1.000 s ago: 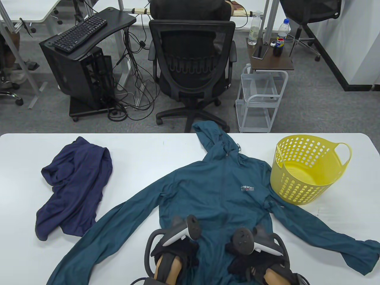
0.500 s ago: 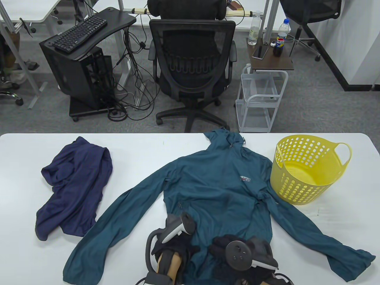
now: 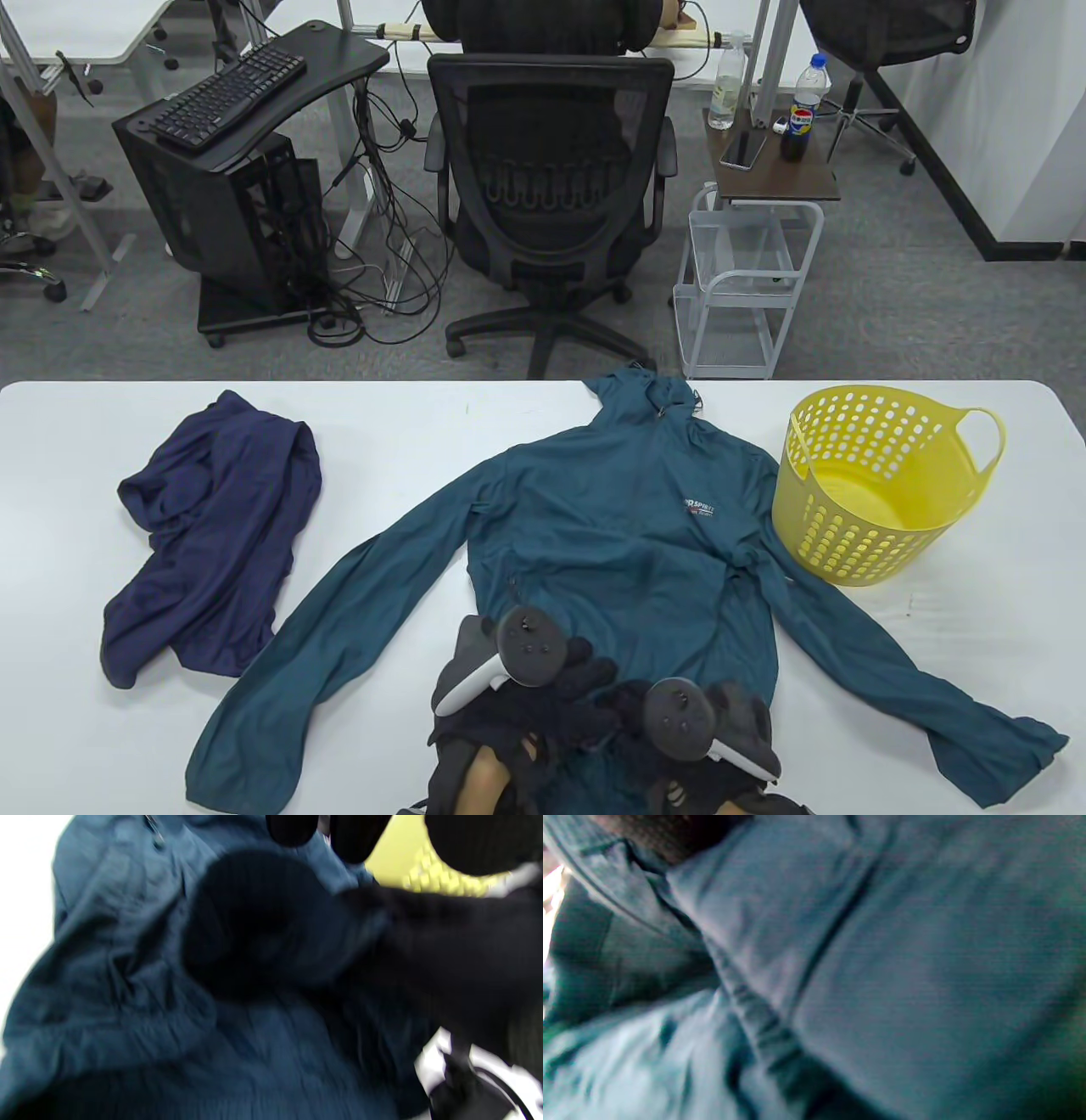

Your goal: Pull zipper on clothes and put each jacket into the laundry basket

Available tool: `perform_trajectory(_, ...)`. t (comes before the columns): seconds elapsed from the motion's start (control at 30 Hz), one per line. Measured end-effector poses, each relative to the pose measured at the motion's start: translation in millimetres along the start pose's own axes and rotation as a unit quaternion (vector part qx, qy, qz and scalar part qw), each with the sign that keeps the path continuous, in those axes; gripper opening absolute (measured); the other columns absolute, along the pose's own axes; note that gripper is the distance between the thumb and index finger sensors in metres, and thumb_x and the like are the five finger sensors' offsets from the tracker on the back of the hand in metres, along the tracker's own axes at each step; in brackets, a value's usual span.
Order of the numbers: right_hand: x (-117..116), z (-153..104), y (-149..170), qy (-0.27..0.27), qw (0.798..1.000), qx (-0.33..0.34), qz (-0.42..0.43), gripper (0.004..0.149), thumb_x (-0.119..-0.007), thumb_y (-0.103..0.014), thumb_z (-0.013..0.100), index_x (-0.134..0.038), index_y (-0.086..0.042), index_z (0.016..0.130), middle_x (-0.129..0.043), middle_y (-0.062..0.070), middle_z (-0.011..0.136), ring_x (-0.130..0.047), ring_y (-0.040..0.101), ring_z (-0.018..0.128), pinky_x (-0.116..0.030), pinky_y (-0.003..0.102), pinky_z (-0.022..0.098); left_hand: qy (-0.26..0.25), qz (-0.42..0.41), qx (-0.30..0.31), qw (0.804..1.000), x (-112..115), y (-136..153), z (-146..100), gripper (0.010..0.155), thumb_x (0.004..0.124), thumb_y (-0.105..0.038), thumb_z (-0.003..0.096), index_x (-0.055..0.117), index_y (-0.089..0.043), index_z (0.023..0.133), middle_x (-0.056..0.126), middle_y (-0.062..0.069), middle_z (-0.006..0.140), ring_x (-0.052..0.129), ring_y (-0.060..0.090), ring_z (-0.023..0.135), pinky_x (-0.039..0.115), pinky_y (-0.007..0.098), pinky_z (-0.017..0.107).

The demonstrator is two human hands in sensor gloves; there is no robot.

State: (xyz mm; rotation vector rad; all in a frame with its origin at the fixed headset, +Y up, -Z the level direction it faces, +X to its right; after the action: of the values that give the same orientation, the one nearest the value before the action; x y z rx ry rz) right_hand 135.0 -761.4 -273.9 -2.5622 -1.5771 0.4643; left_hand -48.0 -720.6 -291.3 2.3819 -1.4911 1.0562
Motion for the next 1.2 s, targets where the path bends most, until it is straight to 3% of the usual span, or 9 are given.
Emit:
perform_trajectory(0.13, 16.1, 0.7, 29.0, 0.027, 0.995, -0.040, 0.090, 0.042, -0.074, -0.045, 0.050, -0.088, -0.033, 0.088, -0.091, 0.002, 0.096, -0.096, 0.038, 0.076, -0.074, 0.057, 0.058, -0.009, 0.106, -0.076, 0.991, 16.2, -12.1, 16.5, 0.088, 0.083, -0.062, 0.0301, 0.039, -0.049, 0.105, 0.043, -0.009, 0.121, 0.029, 0.032, 0.112, 0.033, 0.065, 0.075)
perform_trajectory(0.2, 20.2, 0.5, 35.3, 0.025, 0.996, -0.038, 0.082, 0.040, -0.084, -0.053, 0.047, -0.091, -0.035, 0.082, -0.095, -0.003, 0.090, -0.097, 0.035, 0.076, -0.073, 0.057, 0.060, -0.072, 0.145, -0.125, 0.979, 15.9, -14.0, 20.5, 0.074, 0.083, -0.055, 0.0340, 0.054, -0.047, 0.102, 0.061, -0.016, 0.116, 0.044, 0.030, 0.111, 0.041, 0.063, 0.075)
perform_trajectory(0.3, 21.2, 0.4, 34.6, 0.041, 0.996, -0.042, 0.064, 0.042, -0.086, -0.060, 0.043, -0.094, -0.036, 0.076, -0.097, -0.006, 0.087, -0.098, 0.033, 0.076, -0.072, 0.057, 0.061, -0.157, 0.150, -0.115, 0.969, 12.1, -15.4, 21.5, 0.057, 0.079, -0.057, 0.0339, 0.079, -0.045, 0.089, 0.089, -0.019, 0.099, 0.068, 0.024, 0.103, 0.051, 0.061, 0.072)
perform_trajectory(0.47, 25.7, -5.7, 20.7, 0.061, 0.997, -0.025, 0.044, 0.065, -0.080, -0.077, 0.040, -0.087, -0.034, 0.088, -0.088, -0.004, 0.098, -0.092, 0.035, 0.083, -0.067, 0.059, 0.065, -0.228, 0.155, -0.105, 0.956, 4.3, -15.9, 13.0, 0.048, 0.080, -0.060, 0.0321, 0.092, -0.047, 0.076, 0.103, -0.021, 0.084, 0.081, 0.019, 0.096, 0.055, 0.060, 0.071)
perform_trajectory(0.57, 28.0, -8.1, 14.7, 0.073, 0.997, -0.022, 0.028, 0.061, -0.078, -0.071, 0.043, -0.087, -0.033, 0.089, -0.088, -0.002, 0.099, -0.091, 0.036, 0.084, -0.066, 0.060, 0.065, -0.252, 0.167, -0.103, 0.948, 5.0, -22.6, 10.7, 0.046, 0.081, -0.059, 0.0322, 0.094, -0.046, 0.075, 0.105, -0.020, 0.082, 0.083, 0.019, 0.094, 0.055, 0.061, 0.071)
perform_trajectory(0.67, 30.4, -9.5, 16.6, 0.082, 0.996, -0.038, 0.026, 0.042, -0.079, -0.047, 0.050, -0.089, -0.030, 0.088, -0.090, -0.001, 0.097, -0.092, 0.037, 0.082, -0.065, 0.060, 0.064, -0.256, 0.203, -0.108, 0.939, 4.3, -27.2, 8.5, 0.046, 0.081, -0.060, 0.0306, 0.092, -0.050, 0.074, 0.104, -0.024, 0.082, 0.083, 0.017, 0.095, 0.055, 0.060, 0.072)
perform_trajectory(0.73, 35.6, -9.8, 23.5, 0.090, 0.993, -0.070, -0.011, 0.041, -0.078, -0.042, 0.051, -0.088, -0.031, 0.088, -0.090, 0.000, 0.097, -0.093, 0.037, 0.081, -0.066, 0.060, 0.064, -0.264, 0.196, -0.108, 0.938, 2.0, -28.6, 6.1, 0.043, 0.084, -0.054, 0.0320, 0.092, -0.050, 0.074, 0.103, -0.024, 0.082, 0.083, 0.018, 0.095, 0.055, 0.061, 0.072)
perform_trajectory(0.93, 62.9, -14.2, 49.6, 0.113, 0.985, -0.125, -0.025, 0.039, -0.080, -0.036, 0.051, -0.088, -0.032, 0.090, -0.093, -0.001, 0.094, -0.093, 0.035, 0.079, -0.065, 0.060, 0.064, -0.315, 0.186, -0.147, 0.919, -17.0, -18.9, -13.0, 0.039, 0.086, -0.043, 0.0358, 0.091, -0.050, 0.074, 0.103, -0.024, 0.082, 0.085, 0.018, 0.093, 0.057, 0.060, 0.070)
perform_trajectory(1.2, 95.2, -26.8, 81.1, 0.114, 0.980, -0.164, 0.015, 0.041, -0.085, -0.038, 0.051, -0.087, -0.031, 0.091, -0.092, 0.000, 0.095, -0.091, 0.036, 0.082, -0.063, 0.061, 0.065, -0.316, 0.054, -0.152, 0.935, -46.8, 23.5, -42.7, 0.041, 0.081, -0.039, 0.0393, 0.089, -0.048, 0.078, 0.100, -0.020, 0.088, 0.082, 0.022, 0.095, 0.055, 0.062, 0.070)
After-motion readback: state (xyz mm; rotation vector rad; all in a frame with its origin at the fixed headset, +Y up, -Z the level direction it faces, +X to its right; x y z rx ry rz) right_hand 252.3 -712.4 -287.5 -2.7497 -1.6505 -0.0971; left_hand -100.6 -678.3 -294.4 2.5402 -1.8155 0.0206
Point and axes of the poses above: the tracker on the back of each hand, its own y axis roughly to the little-finger side, its own z axis roughly from the wrist to the fingertips, x = y × z, the point moved 1 cm from there along z, roughly from the wrist to the fingertips
